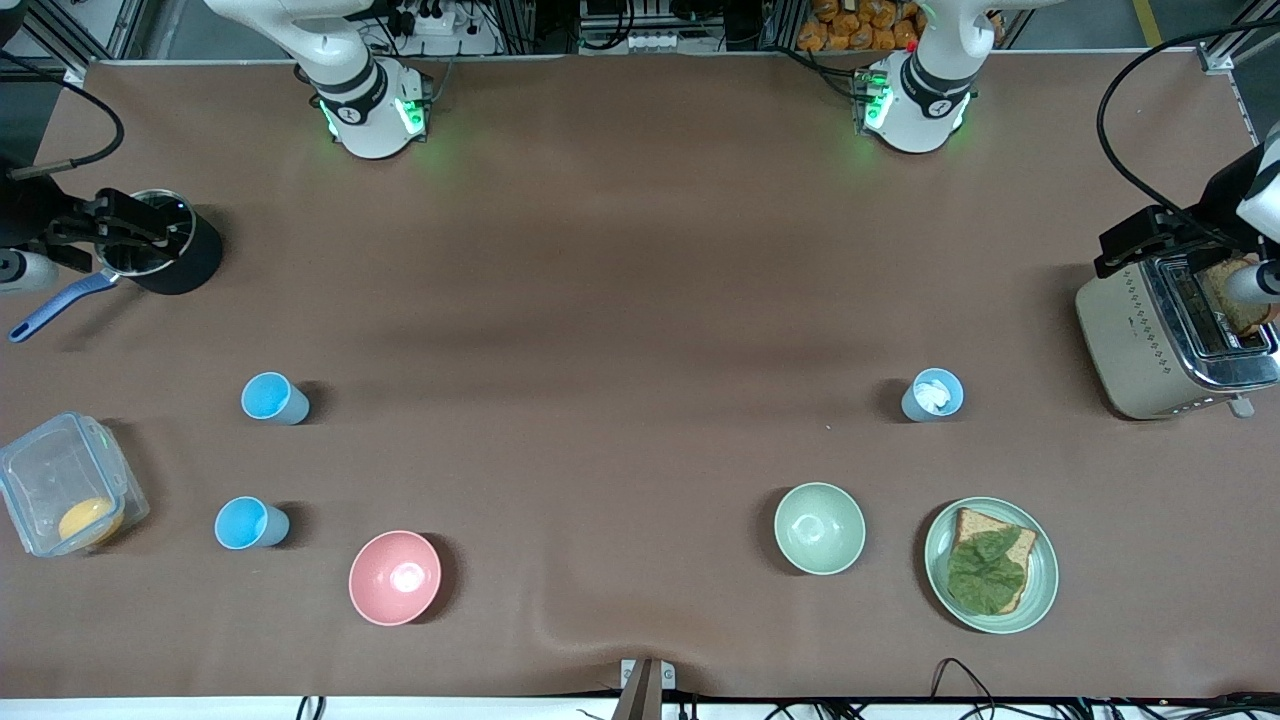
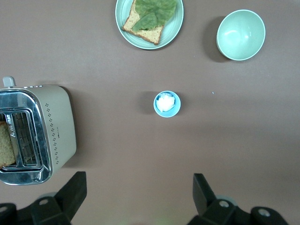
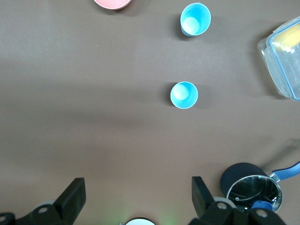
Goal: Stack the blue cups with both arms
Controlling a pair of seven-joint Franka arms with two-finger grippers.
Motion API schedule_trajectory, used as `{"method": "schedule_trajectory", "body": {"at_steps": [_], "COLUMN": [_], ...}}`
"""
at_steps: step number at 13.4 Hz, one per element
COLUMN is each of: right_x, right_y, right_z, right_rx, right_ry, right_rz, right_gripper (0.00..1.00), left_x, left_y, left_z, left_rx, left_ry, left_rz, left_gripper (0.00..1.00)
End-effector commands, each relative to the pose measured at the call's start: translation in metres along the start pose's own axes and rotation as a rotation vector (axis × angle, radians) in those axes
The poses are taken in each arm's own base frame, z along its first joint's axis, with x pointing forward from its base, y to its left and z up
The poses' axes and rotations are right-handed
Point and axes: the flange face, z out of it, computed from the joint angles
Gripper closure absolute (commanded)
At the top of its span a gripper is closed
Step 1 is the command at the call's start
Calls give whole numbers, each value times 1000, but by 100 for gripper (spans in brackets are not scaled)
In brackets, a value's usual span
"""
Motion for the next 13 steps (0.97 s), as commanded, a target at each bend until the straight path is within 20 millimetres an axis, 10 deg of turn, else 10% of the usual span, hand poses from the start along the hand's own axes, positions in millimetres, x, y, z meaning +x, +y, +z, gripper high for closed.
{"method": "schedule_trajectory", "body": {"at_steps": [1, 5, 13], "right_x": [-2, -2, 4], "right_y": [-2, -2, -3], "right_z": [1, 1, 7], "right_rx": [-10, -10, -5], "right_ry": [-5, -5, -11], "right_rz": [-3, -3, -5], "right_gripper": [0, 0, 0], "left_x": [-3, 2, 23], "left_y": [-2, -1, 6], "left_z": [-1, 8, 96], "left_rx": [7, 21, 19], "left_ry": [1, -15, -50], "left_rz": [6, 11, -10], "left_gripper": [0, 0, 0]}}
